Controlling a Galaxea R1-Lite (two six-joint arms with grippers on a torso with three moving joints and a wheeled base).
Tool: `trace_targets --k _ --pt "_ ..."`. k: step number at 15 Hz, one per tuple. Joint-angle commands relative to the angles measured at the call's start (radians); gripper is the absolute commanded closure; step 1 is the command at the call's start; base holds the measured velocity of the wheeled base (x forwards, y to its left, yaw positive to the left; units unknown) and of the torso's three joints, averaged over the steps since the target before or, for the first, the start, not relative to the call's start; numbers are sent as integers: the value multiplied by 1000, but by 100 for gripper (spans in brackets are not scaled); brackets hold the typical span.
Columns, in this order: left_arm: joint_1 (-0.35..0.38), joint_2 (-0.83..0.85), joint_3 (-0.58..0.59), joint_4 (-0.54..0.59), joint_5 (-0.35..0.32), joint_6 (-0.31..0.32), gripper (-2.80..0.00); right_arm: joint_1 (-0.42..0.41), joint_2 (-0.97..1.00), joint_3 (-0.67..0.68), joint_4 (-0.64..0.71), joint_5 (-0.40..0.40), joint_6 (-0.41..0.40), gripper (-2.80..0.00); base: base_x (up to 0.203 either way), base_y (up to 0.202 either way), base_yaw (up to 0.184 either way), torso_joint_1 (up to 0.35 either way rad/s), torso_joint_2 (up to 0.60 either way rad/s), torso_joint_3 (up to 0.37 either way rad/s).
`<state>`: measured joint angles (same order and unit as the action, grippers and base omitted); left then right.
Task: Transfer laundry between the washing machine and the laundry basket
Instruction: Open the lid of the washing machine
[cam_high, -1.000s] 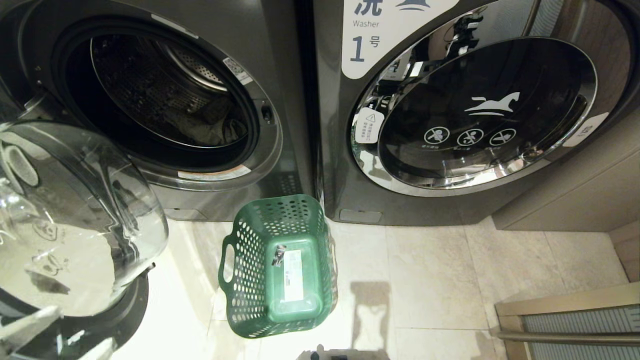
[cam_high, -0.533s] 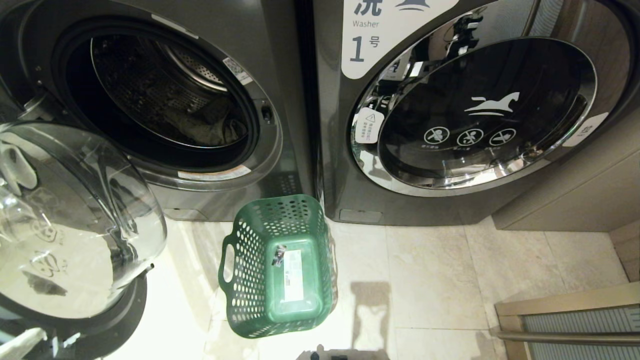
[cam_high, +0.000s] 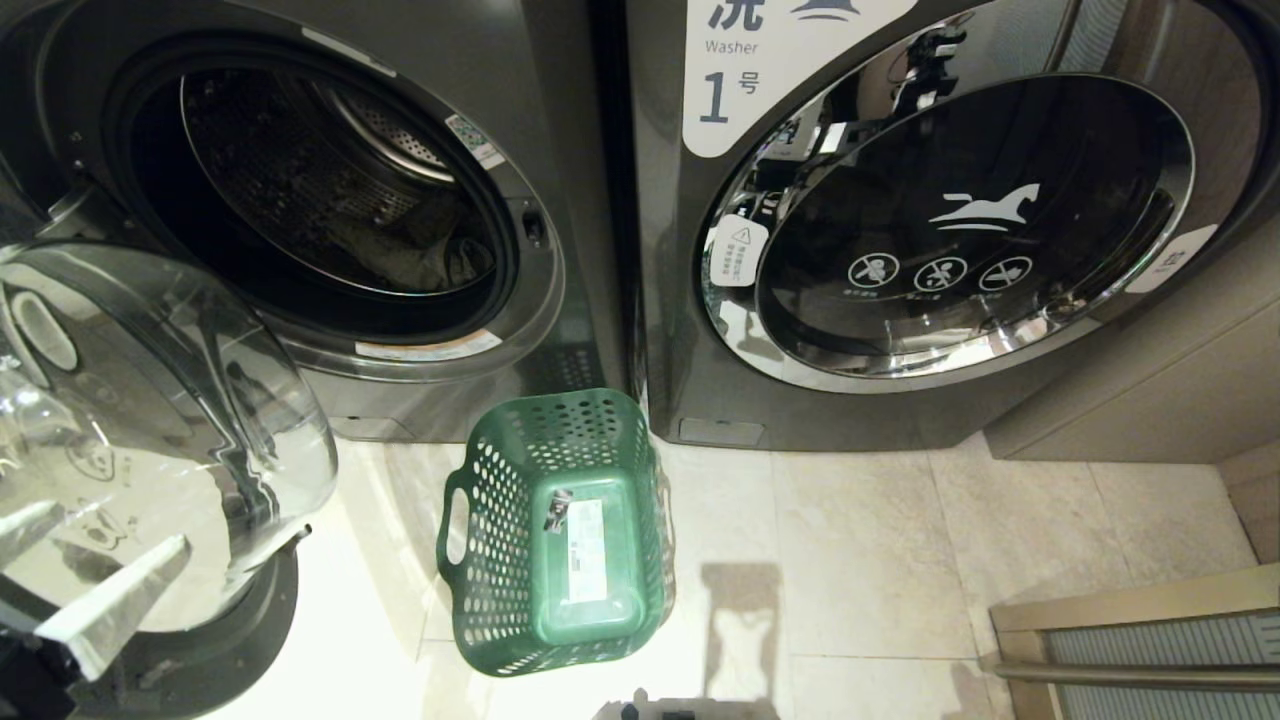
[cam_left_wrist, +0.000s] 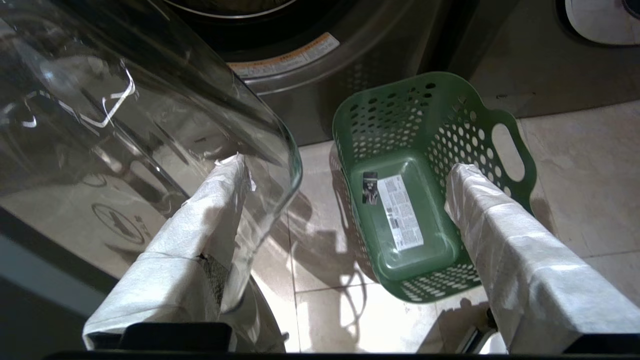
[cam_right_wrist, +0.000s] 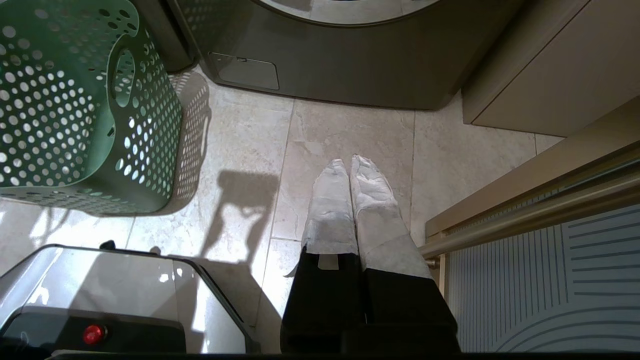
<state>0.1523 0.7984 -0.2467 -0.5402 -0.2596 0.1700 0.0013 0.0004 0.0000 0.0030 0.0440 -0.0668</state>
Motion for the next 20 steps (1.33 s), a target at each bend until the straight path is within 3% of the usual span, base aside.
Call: trace_targets --k 1,5,9,11,17,20 --pt "2 116 -30 -36 2 -6 0 0 1 0 0 0 -1 0 0 0 0 0 0 0" --pt "2 259 -120 -114 47 -6 0 0 1 0 0 0 -1 0 0 0 0 0 0 0" --pt "5 302 -216 -115 177 -3 0 0 1 0 0 0 -1 0 0 0 0 0 0 0" --pt "29 287 -207 -115 185 5 0 0 1 0 0 0 -1 0 0 0 0 0 0 0" --pt "215 233 -199 -117 183 17 0 0 1 0 0 0 -1 0 0 0 0 0 0 0" --pt "239 219 -197 -121 183 20 0 0 1 0 0 0 -1 0 0 0 0 0 0 0"
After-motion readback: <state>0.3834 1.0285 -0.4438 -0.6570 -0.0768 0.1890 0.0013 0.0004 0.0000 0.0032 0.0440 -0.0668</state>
